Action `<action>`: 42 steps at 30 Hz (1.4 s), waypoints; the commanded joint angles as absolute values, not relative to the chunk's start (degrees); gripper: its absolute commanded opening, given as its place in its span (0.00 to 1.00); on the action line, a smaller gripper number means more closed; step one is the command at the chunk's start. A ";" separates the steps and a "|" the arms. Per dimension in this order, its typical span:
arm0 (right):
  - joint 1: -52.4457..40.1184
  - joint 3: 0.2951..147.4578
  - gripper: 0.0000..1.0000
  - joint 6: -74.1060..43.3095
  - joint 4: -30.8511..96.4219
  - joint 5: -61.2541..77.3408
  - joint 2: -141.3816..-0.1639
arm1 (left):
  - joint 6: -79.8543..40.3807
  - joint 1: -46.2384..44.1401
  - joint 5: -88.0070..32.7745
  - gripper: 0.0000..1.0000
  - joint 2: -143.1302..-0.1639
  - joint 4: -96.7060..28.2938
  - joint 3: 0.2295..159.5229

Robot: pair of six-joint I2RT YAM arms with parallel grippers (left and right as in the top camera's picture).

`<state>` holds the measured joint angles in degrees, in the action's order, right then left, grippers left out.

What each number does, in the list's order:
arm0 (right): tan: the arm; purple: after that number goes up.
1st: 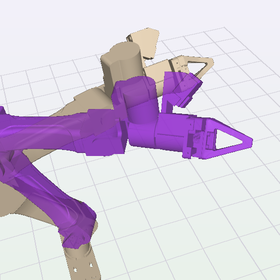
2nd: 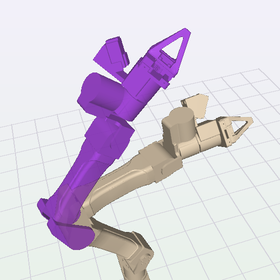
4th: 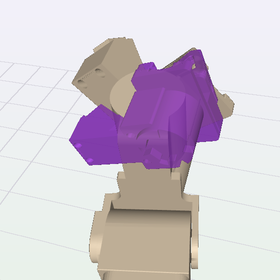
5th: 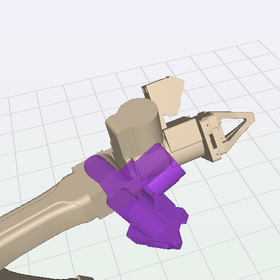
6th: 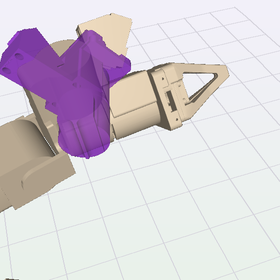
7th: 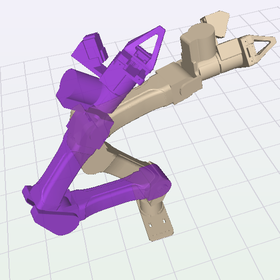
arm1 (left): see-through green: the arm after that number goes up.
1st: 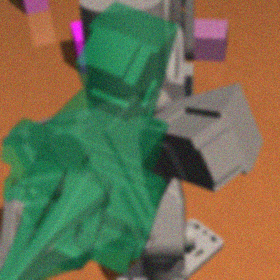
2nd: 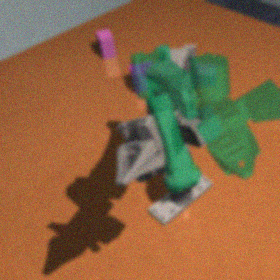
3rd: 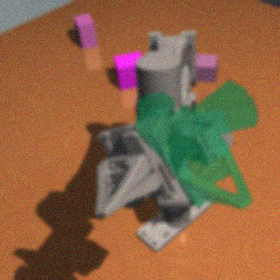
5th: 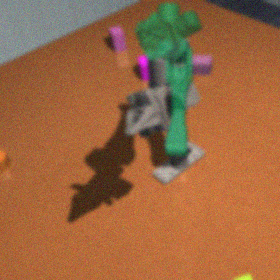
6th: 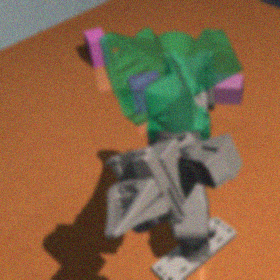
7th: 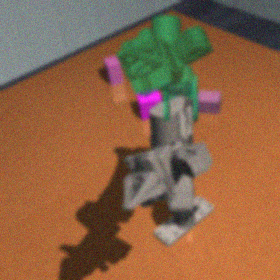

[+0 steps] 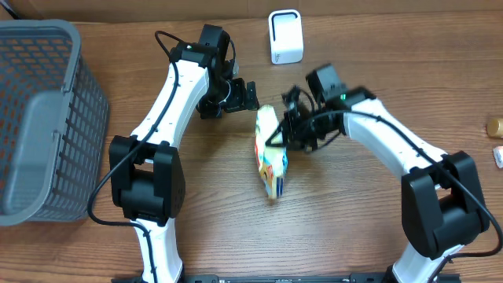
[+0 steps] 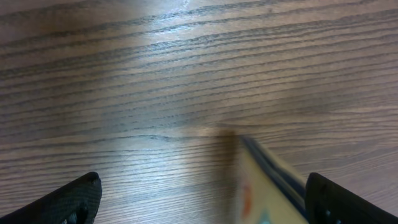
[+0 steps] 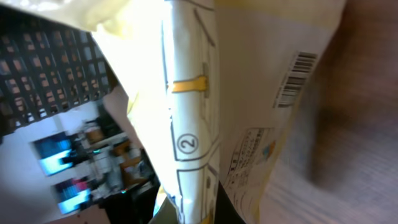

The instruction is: Scan the item barcode

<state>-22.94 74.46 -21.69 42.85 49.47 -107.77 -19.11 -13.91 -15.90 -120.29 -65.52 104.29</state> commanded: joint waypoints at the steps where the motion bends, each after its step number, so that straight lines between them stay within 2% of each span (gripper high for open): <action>1: -20.78 68.07 0.04 -25.21 38.30 57.04 -107.11 | -17.98 -14.22 -16.10 0.95 -120.64 -65.54 104.73; 3: -19.03 65.76 0.04 -25.30 37.85 55.81 -107.11 | -17.98 -14.22 -16.10 0.95 -120.64 -65.54 104.73; 5: -17.17 64.36 0.15 -25.30 38.41 53.19 -107.11 | -17.96 -14.22 -16.10 0.96 -120.64 -65.54 104.73; 8: -13.65 63.68 0.36 -25.06 42.72 45.39 -107.11 | -17.96 -14.22 -16.10 0.95 -120.64 -65.54 104.73; 10: -11.64 63.70 0.60 -24.80 45.69 40.25 -107.11 | -17.96 -14.22 -16.10 0.95 -120.64 -65.54 104.73; 15: -7.11 64.55 0.69 -21.69 52.73 26.83 -107.11 | -17.96 -14.22 -16.08 0.95 -120.64 -65.49 104.73; 21: -5.21 75.70 0.77 -15.97 67.46 19.18 -107.11 | -17.96 -14.22 -15.88 0.96 -120.64 -65.49 104.73; 28: -10.39 91.24 0.78 -7.94 80.29 17.15 -107.11 | -18.65 -14.17 -13.02 0.93 -120.64 -65.45 104.73; 34: -20.95 89.69 0.77 -9.58 77.97 10.33 -107.42 | -24.32 -13.19 -9.85 0.93 -120.64 -65.43 104.73; 38: -27.14 84.55 0.79 -21.52 73.58 -2.11 -107.46 | -24.49 -11.88 -9.91 0.94 -120.64 -65.36 104.73; 42: -29.91 78.85 0.75 -26.96 67.40 -2.37 -107.46 | -24.49 -10.68 -9.89 0.94 -120.64 -65.60 104.73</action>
<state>-29.34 81.71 -20.03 69.28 2.42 -107.74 -23.31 -11.68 -10.85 -120.29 -65.52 104.29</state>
